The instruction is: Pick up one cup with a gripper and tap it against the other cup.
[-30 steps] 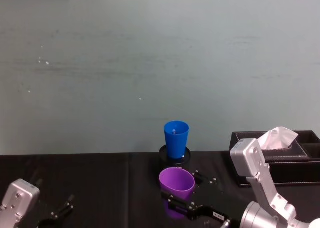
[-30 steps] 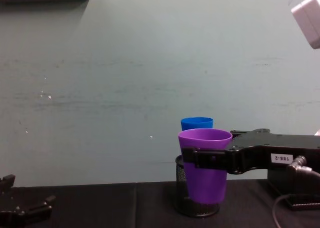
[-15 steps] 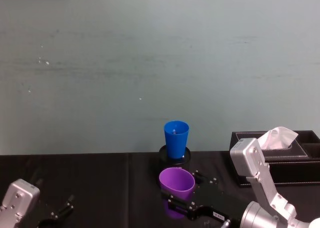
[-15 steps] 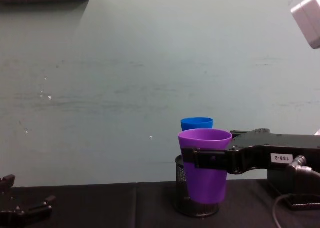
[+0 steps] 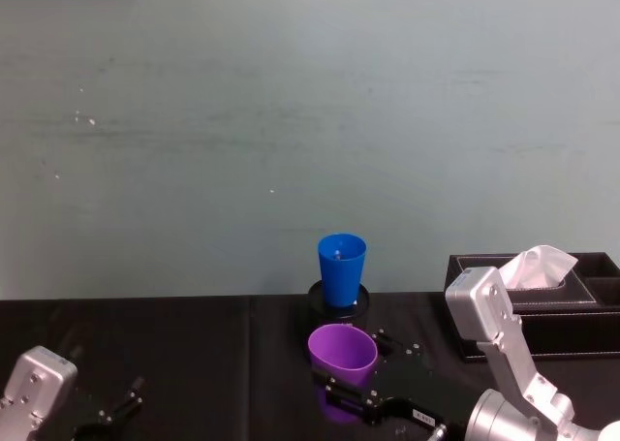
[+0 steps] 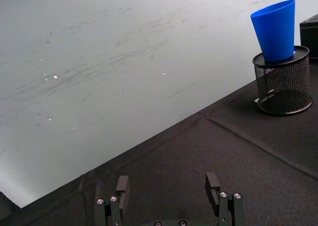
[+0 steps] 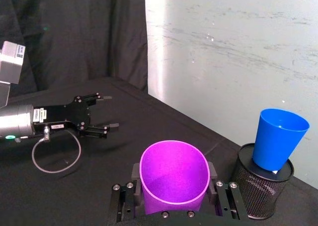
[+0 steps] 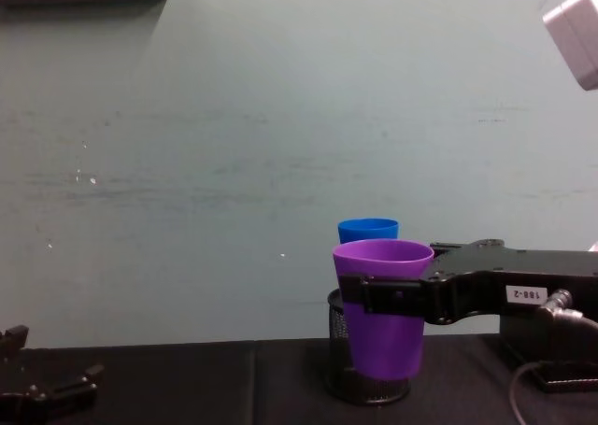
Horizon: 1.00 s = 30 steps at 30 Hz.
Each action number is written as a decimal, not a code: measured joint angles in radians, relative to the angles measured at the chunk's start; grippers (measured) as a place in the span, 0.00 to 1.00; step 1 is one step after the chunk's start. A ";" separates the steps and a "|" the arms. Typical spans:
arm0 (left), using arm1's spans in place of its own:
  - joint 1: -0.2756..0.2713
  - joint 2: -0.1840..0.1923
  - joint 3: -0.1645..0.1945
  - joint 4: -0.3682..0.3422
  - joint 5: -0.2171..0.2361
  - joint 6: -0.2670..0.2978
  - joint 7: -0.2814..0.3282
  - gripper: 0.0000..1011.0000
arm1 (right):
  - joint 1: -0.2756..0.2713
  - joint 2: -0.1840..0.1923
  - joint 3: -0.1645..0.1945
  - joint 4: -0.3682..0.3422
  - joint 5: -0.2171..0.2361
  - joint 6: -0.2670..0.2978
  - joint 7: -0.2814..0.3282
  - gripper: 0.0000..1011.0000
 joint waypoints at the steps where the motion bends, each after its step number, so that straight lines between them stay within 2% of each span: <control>1: 0.000 0.000 0.000 0.000 0.000 0.000 0.000 0.99 | 0.000 0.000 0.000 0.000 0.000 0.000 0.000 0.72; 30: 0.000 0.000 0.000 0.000 0.000 0.000 0.000 0.99 | 0.000 0.000 0.000 0.000 0.000 0.001 0.000 0.72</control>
